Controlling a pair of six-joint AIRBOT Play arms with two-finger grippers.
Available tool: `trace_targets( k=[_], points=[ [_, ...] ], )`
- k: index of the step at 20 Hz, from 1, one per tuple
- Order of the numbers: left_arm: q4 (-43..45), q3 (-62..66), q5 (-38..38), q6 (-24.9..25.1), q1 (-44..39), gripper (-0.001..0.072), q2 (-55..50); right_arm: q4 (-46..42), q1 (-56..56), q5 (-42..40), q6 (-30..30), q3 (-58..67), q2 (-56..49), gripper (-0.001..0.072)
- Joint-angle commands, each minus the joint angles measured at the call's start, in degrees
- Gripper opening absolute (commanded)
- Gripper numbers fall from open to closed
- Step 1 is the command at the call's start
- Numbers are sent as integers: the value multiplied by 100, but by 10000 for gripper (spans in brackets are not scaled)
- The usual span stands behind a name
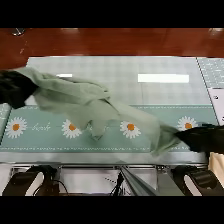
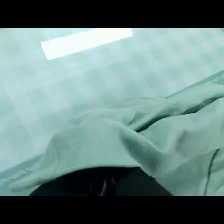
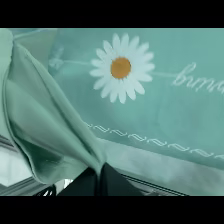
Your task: Fold the shirts.
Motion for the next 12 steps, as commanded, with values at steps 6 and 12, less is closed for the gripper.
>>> trace_targets(
  k=[6, 12],
  points=[
    [-944, -977, 3010, 181, -1563, 36, -2682, -44, -778, -3467, -282, -1305, -2175, 20],
    [-1823, 179, 2166, 192, -1650, 481, -4308, 1399, -1624, -2859, -1582, 629, -4400, 643]
  ],
)
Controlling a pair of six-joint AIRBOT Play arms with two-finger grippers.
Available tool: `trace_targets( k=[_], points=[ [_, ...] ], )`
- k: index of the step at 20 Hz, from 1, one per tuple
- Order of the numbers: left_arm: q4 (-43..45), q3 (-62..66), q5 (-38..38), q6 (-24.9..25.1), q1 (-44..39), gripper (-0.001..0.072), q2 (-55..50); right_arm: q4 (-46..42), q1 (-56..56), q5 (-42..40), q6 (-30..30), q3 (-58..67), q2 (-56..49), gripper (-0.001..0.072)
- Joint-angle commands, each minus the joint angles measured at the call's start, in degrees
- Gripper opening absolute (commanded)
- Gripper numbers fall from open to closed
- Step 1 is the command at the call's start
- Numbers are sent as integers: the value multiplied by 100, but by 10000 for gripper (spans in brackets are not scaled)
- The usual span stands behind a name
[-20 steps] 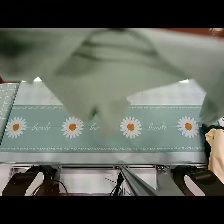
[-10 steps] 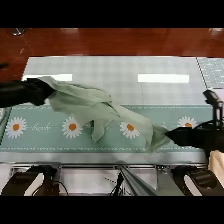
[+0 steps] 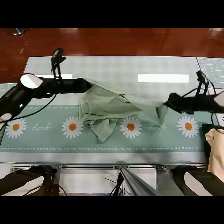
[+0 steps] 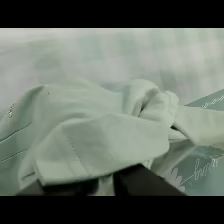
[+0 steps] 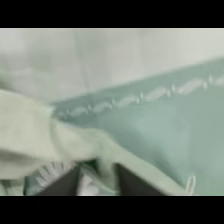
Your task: Fold the shirts.
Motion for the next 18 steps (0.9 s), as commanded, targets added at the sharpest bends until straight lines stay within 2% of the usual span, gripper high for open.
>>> trace_targets(
  k=[1, 3, 5, 7, 9, 10, 12, 14, 15, 18],
  points=[
    [-192, 627, -802, 59, -37, 699, -734, 699, -315, 505, -831, 1054, -1097, 638],
    [765, 1071, -1860, -7, 280, 702, -741, 463, -544, 1215, -964, 1696, -1220, 637],
    [1821, 1329, -2870, -570, 929, 702, -649, -92, -1060, 1788, -1038, 2013, -1014, 637],
    [2201, 1067, -3438, -702, 1836, 702, -422, -844, -1744, 2105, -1038, 1794, -632, 632],
    [2079, 232, -3456, -695, 2730, 702, -70, -1021, -2463, 1856, -1023, 837, -79, 623],
    [1779, -352, -3397, -586, 3121, 702, 103, -763, -2782, 1515, -970, 107, 245, 624],
    [743, -1429, -3421, 61, 3598, 700, 190, 321, -3045, 970, -1408, -1185, 734, 623],
    [-140, -2109, -3331, 566, 3663, 699, 105, 1239, -3045, 931, -1926, -1963, 890, 623],
    [-256, -2271, -3211, 658, 3585, 699, 76, 1464, -3045, 1001, -2111, -2159, 887, 624],
    [-247, -2433, -2601, 564, 2999, 699, -2, 1510, -3045, 1012, -2223, -2345, 887, 624]
  ],
)
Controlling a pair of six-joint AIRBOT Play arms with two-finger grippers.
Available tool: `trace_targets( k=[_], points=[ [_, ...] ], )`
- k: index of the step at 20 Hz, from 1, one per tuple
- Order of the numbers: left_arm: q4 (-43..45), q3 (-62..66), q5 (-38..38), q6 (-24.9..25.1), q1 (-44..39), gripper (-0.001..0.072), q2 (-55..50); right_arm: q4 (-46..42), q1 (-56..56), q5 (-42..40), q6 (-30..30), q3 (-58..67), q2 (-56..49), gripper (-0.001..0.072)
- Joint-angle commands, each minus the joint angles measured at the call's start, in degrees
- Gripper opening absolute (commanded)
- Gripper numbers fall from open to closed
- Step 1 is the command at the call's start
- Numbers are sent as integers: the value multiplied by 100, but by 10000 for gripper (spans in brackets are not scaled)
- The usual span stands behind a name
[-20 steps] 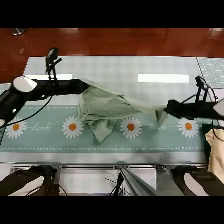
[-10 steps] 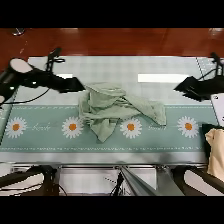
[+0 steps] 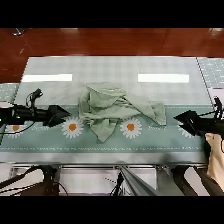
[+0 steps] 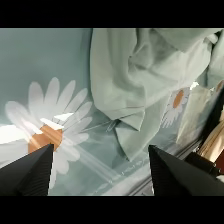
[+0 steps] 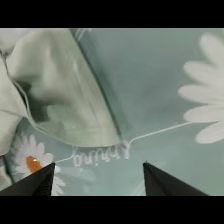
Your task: Fold the shirts.
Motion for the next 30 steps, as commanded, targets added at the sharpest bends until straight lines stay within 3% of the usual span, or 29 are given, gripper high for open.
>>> trace_targets(
  k=[1, 5, 8, 9, 11, 12, 20, 28, 29, 30],
  points=[
    [-450, -404, 619, 101, -525, 699, -72, 439, -90, -70, -317, -468, 114, 624],
    [-1003, -354, 1467, 107, -1781, 698, -330, 442, -90, -136, -313, -468, 114, 623],
    [-1132, -55, 1620, 57, -2229, 693, -654, 361, -90, -125, -293, -468, 114, 623],
    [-1130, 44, 1631, 35, -2308, 587, -739, 275, -90, -118, -234, -468, 114, 623],
    [-1130, 195, 1626, 20, -2350, 78, -841, 52, -90, -101, -173, -468, 101, 623],
    [-1126, 240, 1628, 22, -2347, 37, -841, -48, -90, -79, -140, -468, 72, 623],
    [-1126, 330, 1410, 22, -2350, 37, -839, 282, 599, -435, -284, -142, -1257, 623],
    [-1128, 330, 1342, 22, -2350, 37, -839, 369, 1794, -815, 238, 1147, -2706, 619],
    [-1128, 330, 1338, 22, -2350, 37, -839, 363, 1958, -822, 247, 1270, -2802, 526],
    [-1130, 330, 1335, 22, -2350, 37, -839, 363, 2114, -822, 243, 1397, -2870, 305]
  ],
)
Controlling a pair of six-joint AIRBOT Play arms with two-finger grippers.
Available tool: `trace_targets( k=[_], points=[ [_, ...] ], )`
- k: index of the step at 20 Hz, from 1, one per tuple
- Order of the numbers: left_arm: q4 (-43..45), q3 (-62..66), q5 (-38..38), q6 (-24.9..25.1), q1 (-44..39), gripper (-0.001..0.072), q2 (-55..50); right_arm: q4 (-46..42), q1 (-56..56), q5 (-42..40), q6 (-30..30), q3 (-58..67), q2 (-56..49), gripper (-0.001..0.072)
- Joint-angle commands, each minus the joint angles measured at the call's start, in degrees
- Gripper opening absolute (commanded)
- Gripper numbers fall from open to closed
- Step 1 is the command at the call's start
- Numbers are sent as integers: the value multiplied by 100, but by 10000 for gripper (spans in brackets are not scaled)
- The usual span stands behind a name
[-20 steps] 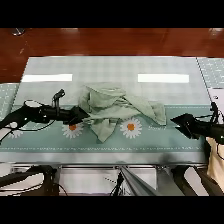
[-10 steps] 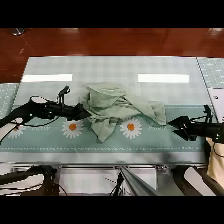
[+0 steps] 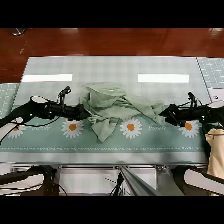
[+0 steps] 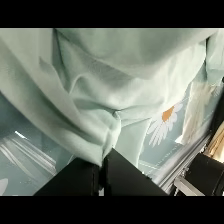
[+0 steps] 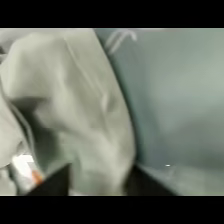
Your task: Fold the shirts.
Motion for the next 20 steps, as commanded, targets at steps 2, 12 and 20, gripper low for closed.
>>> trace_targets(
  k=[2, 12, 20],
  points=[
    [-17, 24, -26, 7, -2, 37, 0, 44, 699, 20, -232, 625, -365, 21],
    [-1276, 5010, 535, -68, 1023, 36, 1543, -656, 763, 1040, 942, 6909, 708, 20],
    [2852, 7250, -166, -1523, 1189, 35, 3390, -2124, 763, 1270, 1261, 8159, 3126, 20]
  ],
)
